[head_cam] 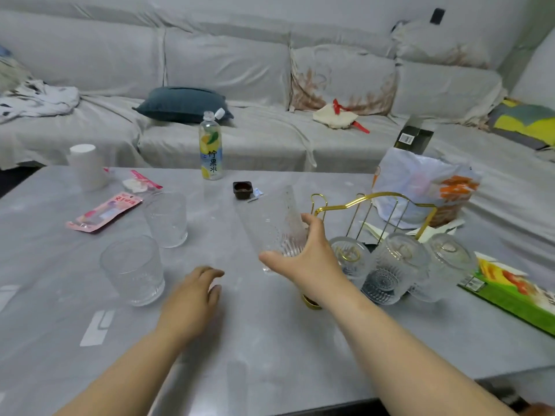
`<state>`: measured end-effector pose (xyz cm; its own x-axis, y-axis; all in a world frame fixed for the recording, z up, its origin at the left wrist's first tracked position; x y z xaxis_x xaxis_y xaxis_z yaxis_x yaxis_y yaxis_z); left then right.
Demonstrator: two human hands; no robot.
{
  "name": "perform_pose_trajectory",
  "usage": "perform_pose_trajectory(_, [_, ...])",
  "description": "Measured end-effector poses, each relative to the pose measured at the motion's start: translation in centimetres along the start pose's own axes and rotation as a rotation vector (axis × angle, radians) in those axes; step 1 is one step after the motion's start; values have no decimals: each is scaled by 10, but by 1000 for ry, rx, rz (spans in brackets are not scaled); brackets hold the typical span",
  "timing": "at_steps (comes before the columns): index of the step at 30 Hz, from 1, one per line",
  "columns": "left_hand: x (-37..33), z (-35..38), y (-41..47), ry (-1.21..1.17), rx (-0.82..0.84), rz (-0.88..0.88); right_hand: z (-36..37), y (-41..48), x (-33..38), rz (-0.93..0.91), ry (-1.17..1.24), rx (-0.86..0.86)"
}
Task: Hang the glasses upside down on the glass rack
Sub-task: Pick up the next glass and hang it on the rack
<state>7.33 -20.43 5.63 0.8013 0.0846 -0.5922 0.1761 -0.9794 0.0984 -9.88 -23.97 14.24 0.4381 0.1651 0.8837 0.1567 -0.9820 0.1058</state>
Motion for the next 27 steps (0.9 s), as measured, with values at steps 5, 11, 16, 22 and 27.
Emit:
perform_pose_trajectory(5, [-95, -21, 29, -161, -126, 188, -90, -1, 36, -104, -137, -86])
perform_pose_trajectory(11, [-176, -9, 54, -121, -48, 384, -194, 24, 61, -140, -496, -238])
perform_pose_trajectory(16, [-201, 16, 78, -76, 47, 352, -252, 63, 55, -71, -599, -313])
perform_pose_trajectory(22, [-207, 27, 88, -121, 33, 362, -265, 93, 11, 23, -597, -328])
perform_pose_trajectory(27, [-203, 23, 80, -152, 116, 461, -239, 108, -13, -5, -680, -265])
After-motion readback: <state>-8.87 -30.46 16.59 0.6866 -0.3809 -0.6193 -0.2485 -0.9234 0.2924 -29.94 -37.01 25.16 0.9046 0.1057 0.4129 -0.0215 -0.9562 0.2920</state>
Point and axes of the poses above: each hand's wrist, its own y-axis towards the middle knuckle, its own z-axis out of the palm, x = y × z, the point moved 9 cm from there along y, towards the middle knuckle, and after that the axes turned 1 degree about -x, right-handed, at the moved point
